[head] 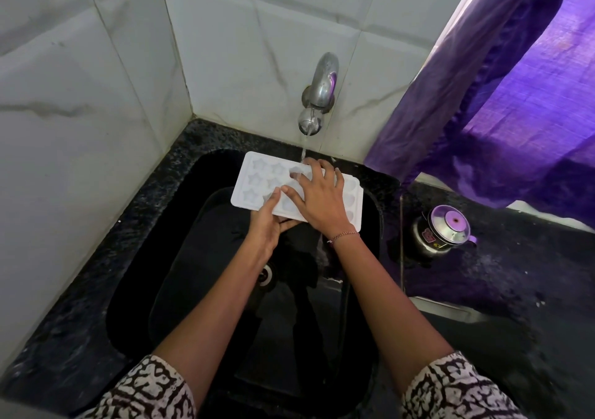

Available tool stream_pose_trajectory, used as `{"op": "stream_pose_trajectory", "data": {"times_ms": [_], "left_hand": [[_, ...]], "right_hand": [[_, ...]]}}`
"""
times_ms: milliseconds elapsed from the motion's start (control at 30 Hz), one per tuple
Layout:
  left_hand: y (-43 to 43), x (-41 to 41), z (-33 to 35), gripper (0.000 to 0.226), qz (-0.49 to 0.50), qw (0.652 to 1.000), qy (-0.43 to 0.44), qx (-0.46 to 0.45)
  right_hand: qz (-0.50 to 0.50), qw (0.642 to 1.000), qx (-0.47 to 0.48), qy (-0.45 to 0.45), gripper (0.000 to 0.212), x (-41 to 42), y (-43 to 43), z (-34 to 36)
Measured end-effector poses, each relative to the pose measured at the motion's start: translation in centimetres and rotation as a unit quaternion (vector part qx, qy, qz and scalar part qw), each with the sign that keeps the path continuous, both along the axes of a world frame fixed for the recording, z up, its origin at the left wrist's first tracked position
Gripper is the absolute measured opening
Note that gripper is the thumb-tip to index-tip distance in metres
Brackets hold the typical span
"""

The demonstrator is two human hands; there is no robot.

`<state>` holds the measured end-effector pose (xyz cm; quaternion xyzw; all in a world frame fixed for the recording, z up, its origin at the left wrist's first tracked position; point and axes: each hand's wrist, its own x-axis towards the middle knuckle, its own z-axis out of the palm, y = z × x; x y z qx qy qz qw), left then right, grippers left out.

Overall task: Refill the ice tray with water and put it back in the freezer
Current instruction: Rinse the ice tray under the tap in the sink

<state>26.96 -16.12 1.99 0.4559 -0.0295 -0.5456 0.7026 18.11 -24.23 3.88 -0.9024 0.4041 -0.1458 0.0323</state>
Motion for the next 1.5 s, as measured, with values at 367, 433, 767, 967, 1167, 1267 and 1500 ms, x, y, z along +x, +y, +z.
{"op": "stream_pose_trajectory", "data": {"times_ms": [367,433,767,967,1167,1267,1500], "left_hand": [[0.3,-0.5,-0.6,0.039,-0.011,1.000,-0.010,0.003],[0.5,-0.6,-0.6,0.037,-0.015,1.000,-0.014,-0.001],[0.6,-0.5,-0.5,0.037,-0.003,1.000,-0.012,0.003],[0.4,-0.4,-0.4,0.036,-0.004,1.000,-0.012,0.001],[0.4,-0.3,-0.2,0.030,-0.007,1.000,-0.013,-0.007],[0.5,-0.5,-0.3,0.034,-0.008,1.000,-0.011,-0.002],[0.7,-0.9,-0.6,0.041,-0.006,1.000,0.002,0.001]], "right_hand": [[0.010,1.000,0.005,0.004,0.068,-0.8,-0.1,-0.6],[0.020,1.000,0.009,0.010,0.067,-0.9,-0.2,-0.5],[0.044,0.998,0.017,-0.045,0.051,-1.5,1.6,-0.6],[0.072,0.994,-0.004,-0.085,0.031,-2.3,2.9,-0.3],[0.092,0.993,0.047,-0.065,0.046,-2.7,2.9,0.0],[0.098,0.993,0.033,-0.052,0.044,-2.8,2.6,0.0],[0.102,0.991,0.044,-0.070,0.042,-2.9,3.2,0.1]]}}
